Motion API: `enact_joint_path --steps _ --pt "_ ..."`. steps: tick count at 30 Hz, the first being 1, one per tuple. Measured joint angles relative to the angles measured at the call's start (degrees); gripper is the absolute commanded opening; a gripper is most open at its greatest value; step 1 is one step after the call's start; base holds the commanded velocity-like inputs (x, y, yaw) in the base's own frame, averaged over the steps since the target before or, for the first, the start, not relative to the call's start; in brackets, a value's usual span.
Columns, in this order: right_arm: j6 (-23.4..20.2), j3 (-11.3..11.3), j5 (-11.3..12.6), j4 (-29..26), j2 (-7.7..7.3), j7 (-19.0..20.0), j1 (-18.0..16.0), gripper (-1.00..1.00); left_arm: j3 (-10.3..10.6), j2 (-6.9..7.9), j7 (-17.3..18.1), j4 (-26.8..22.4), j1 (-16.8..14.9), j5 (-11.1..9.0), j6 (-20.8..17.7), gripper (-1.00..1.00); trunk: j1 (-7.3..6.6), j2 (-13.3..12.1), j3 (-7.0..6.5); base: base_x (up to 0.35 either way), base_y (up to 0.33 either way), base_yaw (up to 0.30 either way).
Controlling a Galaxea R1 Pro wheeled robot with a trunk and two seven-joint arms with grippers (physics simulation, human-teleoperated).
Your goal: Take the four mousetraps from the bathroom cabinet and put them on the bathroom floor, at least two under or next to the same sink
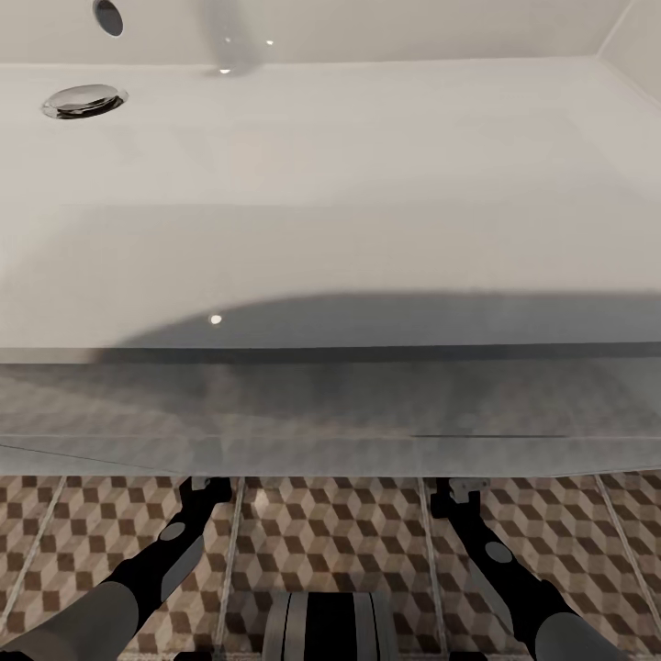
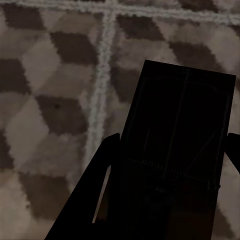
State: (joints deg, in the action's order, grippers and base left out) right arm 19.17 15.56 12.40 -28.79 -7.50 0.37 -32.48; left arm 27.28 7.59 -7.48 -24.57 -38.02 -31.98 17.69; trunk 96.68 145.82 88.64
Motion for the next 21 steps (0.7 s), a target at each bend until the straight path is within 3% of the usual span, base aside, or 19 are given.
enact_joint_path --steps 21 --pt "0.0 0.0 0.0 0.0 0.00 0.0 0.0 -1.00 0.1 -0.04 0.0 0.0 0.0 0.0 0.0 -1.00 0.05 0.0 0.44 0.000 0.000 0.000"
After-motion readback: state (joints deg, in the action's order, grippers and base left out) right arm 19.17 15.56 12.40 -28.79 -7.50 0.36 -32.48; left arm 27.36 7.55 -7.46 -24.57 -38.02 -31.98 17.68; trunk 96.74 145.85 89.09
